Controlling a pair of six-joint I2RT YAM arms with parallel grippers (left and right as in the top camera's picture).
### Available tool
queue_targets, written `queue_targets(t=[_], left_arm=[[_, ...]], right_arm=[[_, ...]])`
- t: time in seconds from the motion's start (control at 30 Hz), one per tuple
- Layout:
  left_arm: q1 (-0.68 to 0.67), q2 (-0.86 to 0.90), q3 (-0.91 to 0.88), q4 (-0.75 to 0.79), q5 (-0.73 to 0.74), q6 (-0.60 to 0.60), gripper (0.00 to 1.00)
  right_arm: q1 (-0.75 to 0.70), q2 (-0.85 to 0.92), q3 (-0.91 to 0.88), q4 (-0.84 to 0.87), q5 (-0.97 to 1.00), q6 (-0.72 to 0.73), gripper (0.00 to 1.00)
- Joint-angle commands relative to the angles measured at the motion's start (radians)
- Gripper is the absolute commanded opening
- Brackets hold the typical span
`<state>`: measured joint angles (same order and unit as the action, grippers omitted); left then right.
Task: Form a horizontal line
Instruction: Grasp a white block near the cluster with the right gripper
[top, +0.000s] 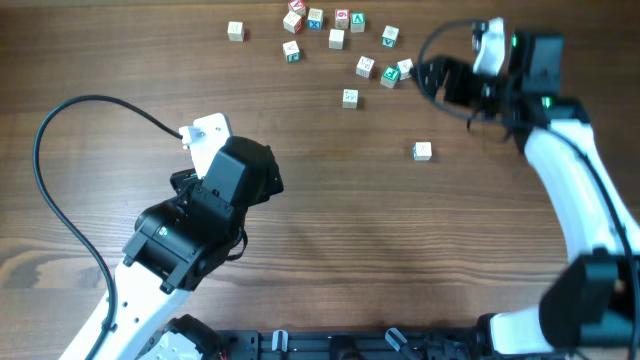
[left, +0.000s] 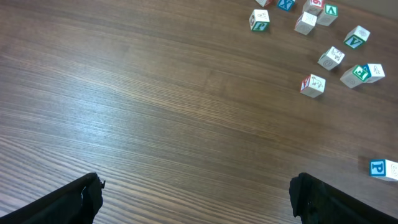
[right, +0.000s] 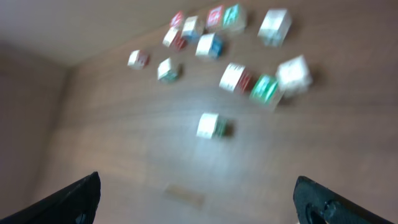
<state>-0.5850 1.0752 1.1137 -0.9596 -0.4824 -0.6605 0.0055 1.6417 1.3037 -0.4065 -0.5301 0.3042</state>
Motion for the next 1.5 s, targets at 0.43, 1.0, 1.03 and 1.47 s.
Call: queue_targets(t=[0.43,1.0,1.03,1.47], left_arm=[[0.005,0.001,-0.001,0.0,-0.02,-0.013,1.0],[0.005,0.001,-0.001,0.0,-0.02,-0.013,1.0],[0.005,0.001,-0.001,0.0,-0.02,-0.014,1.0],[0.005,0.001,-0.001,0.001,-0.02,-0.013,1.0]], right_arm=[[0.138,0.66,0.607,-0.098,0.445,-0.2,0.98],[0.15,0.759,0.606,-0.062,0.537,-0.169,0.54],[0.15,0.763,0.606,-0.062,0.536,-0.17,0.54],[0.15,0.799,0.608,-0.058,0.531,-0.173,0.25]])
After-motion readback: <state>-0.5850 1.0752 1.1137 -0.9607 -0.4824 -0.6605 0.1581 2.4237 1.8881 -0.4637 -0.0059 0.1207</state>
